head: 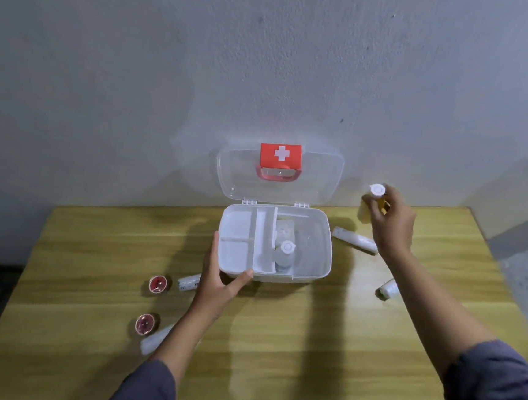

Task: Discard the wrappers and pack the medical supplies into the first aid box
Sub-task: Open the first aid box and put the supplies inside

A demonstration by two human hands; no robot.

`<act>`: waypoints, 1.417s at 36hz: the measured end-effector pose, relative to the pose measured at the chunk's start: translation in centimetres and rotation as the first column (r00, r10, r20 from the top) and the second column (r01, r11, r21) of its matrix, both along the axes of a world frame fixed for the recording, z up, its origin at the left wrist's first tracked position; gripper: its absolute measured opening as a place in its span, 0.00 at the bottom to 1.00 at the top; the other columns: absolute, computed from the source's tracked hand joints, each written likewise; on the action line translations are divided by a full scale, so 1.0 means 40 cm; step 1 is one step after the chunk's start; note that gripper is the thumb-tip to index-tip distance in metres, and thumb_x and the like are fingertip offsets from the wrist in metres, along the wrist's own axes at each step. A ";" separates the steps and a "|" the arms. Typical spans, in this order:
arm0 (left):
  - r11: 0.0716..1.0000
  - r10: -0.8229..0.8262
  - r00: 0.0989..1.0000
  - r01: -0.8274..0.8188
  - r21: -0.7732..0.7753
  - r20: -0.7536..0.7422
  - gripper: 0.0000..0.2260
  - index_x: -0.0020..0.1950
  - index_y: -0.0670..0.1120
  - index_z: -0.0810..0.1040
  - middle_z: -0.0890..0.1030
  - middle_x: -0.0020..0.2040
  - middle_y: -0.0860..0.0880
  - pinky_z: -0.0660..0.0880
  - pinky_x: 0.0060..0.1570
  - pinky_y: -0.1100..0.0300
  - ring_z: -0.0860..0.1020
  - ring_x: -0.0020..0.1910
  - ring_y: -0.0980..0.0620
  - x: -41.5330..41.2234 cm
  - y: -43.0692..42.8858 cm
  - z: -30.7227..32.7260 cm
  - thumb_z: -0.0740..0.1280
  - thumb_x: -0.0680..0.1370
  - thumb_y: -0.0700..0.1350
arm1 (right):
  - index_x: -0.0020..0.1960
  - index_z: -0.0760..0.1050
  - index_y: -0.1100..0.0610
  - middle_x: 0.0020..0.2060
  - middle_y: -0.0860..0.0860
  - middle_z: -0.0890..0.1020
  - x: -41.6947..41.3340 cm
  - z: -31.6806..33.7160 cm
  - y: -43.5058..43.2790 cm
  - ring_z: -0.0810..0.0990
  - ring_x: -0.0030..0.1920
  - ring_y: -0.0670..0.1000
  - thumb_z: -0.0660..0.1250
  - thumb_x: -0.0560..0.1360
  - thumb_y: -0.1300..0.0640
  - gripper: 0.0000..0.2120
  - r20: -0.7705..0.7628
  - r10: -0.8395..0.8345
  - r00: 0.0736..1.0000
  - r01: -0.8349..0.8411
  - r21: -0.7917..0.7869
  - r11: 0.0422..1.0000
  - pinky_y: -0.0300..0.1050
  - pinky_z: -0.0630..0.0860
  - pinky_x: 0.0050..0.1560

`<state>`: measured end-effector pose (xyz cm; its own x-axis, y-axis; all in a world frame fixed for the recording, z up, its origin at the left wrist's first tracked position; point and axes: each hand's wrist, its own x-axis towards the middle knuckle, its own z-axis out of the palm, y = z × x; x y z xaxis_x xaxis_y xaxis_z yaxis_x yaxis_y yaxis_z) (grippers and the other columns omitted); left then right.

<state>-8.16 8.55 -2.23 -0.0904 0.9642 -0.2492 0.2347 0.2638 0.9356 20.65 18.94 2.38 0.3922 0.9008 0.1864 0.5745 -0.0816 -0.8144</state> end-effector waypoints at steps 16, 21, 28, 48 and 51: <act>0.999 -0.042 0.998 0.042 0.008 -0.051 0.42 0.75 0.54 0.46 0.51 0.77 0.54 0.54 0.72 0.56 0.52 0.74 0.56 -0.005 -0.001 0.019 0.72 0.71 0.46 | 0.47 0.76 0.51 0.41 0.45 0.80 -0.162 0.030 -0.212 0.80 0.46 0.47 0.69 0.71 0.64 0.10 -0.123 0.321 0.939 -0.321 0.021 0.947 0.45 0.80 0.50; 0.998 -0.059 0.997 0.059 -0.003 -0.052 0.43 0.75 0.55 0.45 0.49 0.77 0.54 0.54 0.73 0.53 0.50 0.75 0.55 -0.010 0.000 0.015 0.72 0.71 0.47 | 0.47 0.75 0.54 0.40 0.51 0.81 -0.178 -0.015 -0.224 0.79 0.43 0.53 0.70 0.71 0.58 0.06 -0.009 0.384 0.923 -0.381 -0.161 0.910 0.56 0.78 0.48; 0.997 -0.075 0.996 0.075 -0.009 -0.057 0.43 0.75 0.56 0.44 0.49 0.77 0.55 0.55 0.73 0.50 0.50 0.75 0.54 -0.013 0.002 0.013 0.72 0.72 0.48 | 0.63 0.71 0.58 0.56 0.57 0.80 -0.202 -0.013 -0.225 0.77 0.54 0.56 0.64 0.76 0.58 0.16 0.112 0.452 0.885 -0.410 -0.272 0.871 0.49 0.75 0.54; 1.000 -0.027 0.999 0.028 0.015 -0.039 0.41 0.75 0.55 0.46 0.50 0.77 0.55 0.52 0.69 0.61 0.51 0.72 0.61 0.003 -0.002 0.001 0.71 0.72 0.45 | 0.74 0.48 0.65 0.75 0.61 0.52 0.015 -0.185 -0.276 0.48 0.75 0.59 0.60 0.77 0.54 0.33 -0.013 -0.342 0.940 0.316 -0.351 0.882 0.50 0.50 0.73; 1.000 -0.018 0.999 0.019 0.019 -0.039 0.41 0.75 0.55 0.46 0.50 0.76 0.57 0.52 0.68 0.61 0.51 0.71 0.63 0.008 -0.002 0.002 0.71 0.72 0.45 | 0.74 0.42 0.65 0.76 0.60 0.46 0.033 -0.217 -0.250 0.44 0.76 0.57 0.59 0.78 0.50 0.36 -0.046 -0.354 0.934 0.302 -0.428 0.852 0.49 0.47 0.74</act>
<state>-7.82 8.45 -2.16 -0.0813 0.9704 -0.2275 0.2753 0.2412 0.9306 21.98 8.94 -6.31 0.6738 0.7004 -0.2352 0.3568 -0.5872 -0.7265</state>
